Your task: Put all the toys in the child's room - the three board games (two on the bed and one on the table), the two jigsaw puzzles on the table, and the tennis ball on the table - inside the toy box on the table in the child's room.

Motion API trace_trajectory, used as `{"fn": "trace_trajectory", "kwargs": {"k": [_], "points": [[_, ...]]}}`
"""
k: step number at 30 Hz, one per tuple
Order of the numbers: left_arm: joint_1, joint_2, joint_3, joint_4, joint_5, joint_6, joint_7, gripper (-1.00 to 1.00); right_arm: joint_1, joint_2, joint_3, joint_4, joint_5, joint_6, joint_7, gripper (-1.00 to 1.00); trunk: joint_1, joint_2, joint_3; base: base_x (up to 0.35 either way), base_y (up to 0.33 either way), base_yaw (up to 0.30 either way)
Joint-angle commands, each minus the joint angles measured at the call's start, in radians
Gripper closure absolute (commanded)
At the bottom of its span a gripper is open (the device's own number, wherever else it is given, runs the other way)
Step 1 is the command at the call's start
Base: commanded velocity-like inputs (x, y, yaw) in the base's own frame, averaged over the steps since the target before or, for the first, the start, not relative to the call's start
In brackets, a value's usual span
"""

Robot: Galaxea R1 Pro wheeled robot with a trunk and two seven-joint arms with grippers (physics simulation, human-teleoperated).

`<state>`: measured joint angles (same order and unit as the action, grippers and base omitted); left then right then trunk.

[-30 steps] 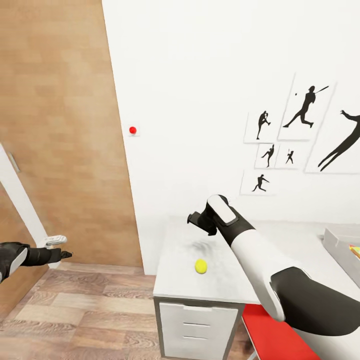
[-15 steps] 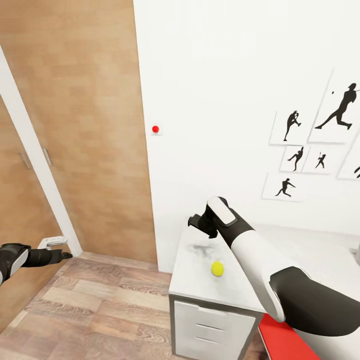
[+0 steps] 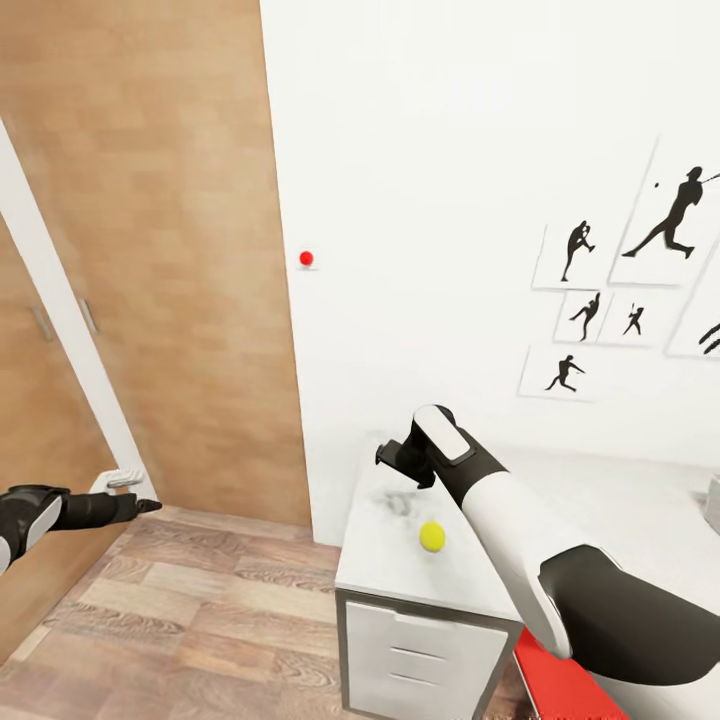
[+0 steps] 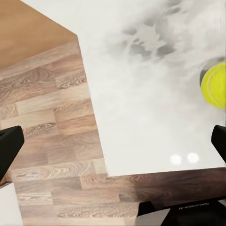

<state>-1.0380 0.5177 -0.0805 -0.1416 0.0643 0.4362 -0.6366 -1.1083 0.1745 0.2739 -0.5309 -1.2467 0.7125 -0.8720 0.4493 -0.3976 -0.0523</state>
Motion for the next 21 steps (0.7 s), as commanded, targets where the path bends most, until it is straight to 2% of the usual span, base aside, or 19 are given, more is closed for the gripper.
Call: {"fn": "trace_trajectory", "kwargs": {"k": [1, 7, 17, 19, 21], "points": [[0.000, 0.001, -0.008, -0.002, 0.006, 0.005, -0.011, -1.00, 0.001, 0.000, 0.003, 0.000, -0.005, 0.003, -0.007, -1.00, 0.001, -0.002, -0.003, 0.000, 0.145, -0.211], [0.000, 0.001, -0.008, -0.004, 0.005, -0.006, -0.047, -1.00, 0.007, 0.000, 0.003, 0.000, -0.005, -0.001, -0.006, -1.00, 0.001, -0.002, -0.003, 0.000, 0.129, -0.103], [0.000, 0.001, -0.004, -0.003, 0.011, -0.006, -0.062, -1.00, 0.008, 0.000, 0.003, 0.000, -0.004, -0.002, -0.005, -1.00, 0.001, -0.002, -0.003, 0.016, 0.016, -0.012], [0.000, 0.002, -0.001, -0.003, 0.013, -0.004, -0.088, -1.00, 0.008, 0.000, 0.003, 0.000, -0.004, -0.002, -0.005, -1.00, 0.001, -0.002, -0.003, 0.008, 0.002, -0.001], [0.000, 0.003, -0.001, -0.003, 0.014, -0.002, -0.141, -1.00, 0.008, 0.000, 0.004, 0.000, -0.004, -0.003, -0.005, -1.00, 0.001, -0.002, -0.003, 0.004, 0.001, -0.001]]}}
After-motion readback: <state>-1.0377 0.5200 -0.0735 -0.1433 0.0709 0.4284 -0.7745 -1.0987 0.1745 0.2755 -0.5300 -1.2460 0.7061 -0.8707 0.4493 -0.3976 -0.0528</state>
